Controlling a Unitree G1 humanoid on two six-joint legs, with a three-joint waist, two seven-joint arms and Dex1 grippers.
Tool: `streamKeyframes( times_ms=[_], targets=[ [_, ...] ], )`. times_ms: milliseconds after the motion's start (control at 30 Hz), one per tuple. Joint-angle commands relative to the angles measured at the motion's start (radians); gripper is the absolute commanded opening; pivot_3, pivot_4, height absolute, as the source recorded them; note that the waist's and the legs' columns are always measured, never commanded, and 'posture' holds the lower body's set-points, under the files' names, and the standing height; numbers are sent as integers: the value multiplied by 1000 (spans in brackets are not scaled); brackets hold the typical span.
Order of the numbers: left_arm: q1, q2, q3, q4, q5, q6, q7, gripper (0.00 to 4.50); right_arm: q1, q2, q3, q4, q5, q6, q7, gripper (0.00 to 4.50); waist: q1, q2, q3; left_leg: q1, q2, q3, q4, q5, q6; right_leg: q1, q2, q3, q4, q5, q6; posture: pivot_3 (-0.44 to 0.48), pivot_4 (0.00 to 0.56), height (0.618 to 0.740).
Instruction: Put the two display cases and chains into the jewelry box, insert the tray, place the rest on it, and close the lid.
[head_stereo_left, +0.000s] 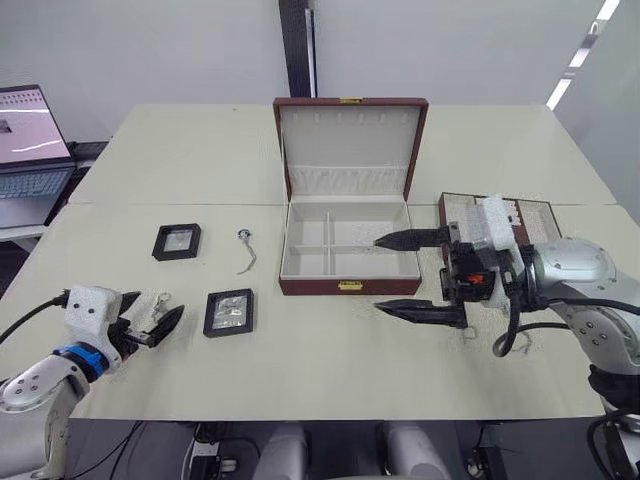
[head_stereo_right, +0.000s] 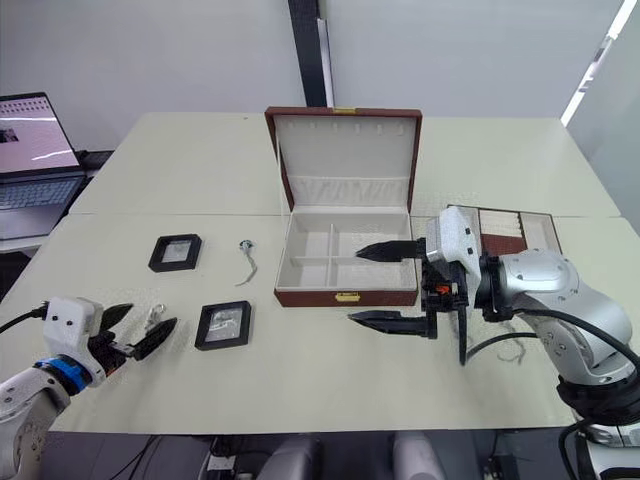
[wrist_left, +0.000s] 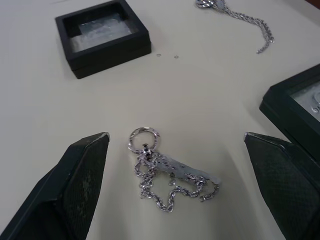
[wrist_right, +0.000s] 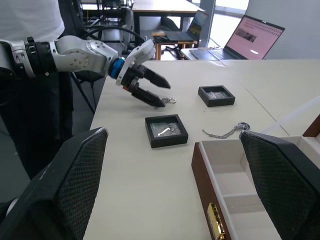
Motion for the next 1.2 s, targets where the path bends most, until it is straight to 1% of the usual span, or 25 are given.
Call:
streamKeyframes(
  times_ms=[33, 167, 333, 567, 800, 1000, 1200],
  targets=[
    [22, -54, 40, -83, -21, 15, 92, 4478, -19, -7, 3, 4, -18, -31, 28, 4500, 4, 0, 0, 0, 0, 0, 0, 0, 0, 0, 0, 0, 0, 0, 0, 0, 150, 740],
    [34, -124, 16, -97, -8, 23, 159, 4478, -34, -3, 21, 27, -45, -46, 47, 4500, 6, 0, 0, 0, -1, 0, 0, 0, 0, 0, 0, 0, 0, 0, 0, 0, 150, 740],
    [32, -160, -7, -116, 0, 48, 213, 4478, -44, 3, 32, 37, -58, -53, 59, 4500, 6, -1, 0, 0, -1, 1, 0, 0, 0, 1, 0, -1, 0, 0, 0, 0, 150, 740],
    [27, -163, -47, -118, 14, 53, 239, 4478, -7, 9, 29, 36, -69, -65, 57, 4500, 6, -1, -1, 0, -1, 1, 0, 0, 0, 1, 1, -1, 0, 0, 0, 0, 150, 740],
    [20, -153, -51, -56, 17, 22, 214, 4478, 80, 21, 26, 48, -121, -131, 42, 4500, 7, -1, -1, 0, -1, 1, 0, 0, 0, 1, 1, -1, -1, 0, 0, 0, 150, 740],
    [-6, -166, -51, -11, -2, -5, 197, 4478, 167, 42, 40, 91, -182, -210, 51, 4500, 7, -1, -1, 0, -1, 1, 0, 0, 0, 2, 1, -2, -1, 0, 0, 0, 150, 740],
    [-19, -167, -64, 3, -9, -11, 196, 4478, 181, 53, 37, 110, -193, -226, 50, 4500, 7, -1, -1, 1, -1, 1, 0, 0, 0, 2, 1, -2, -1, 0, 0, 0, 150, 740]
  ],
)
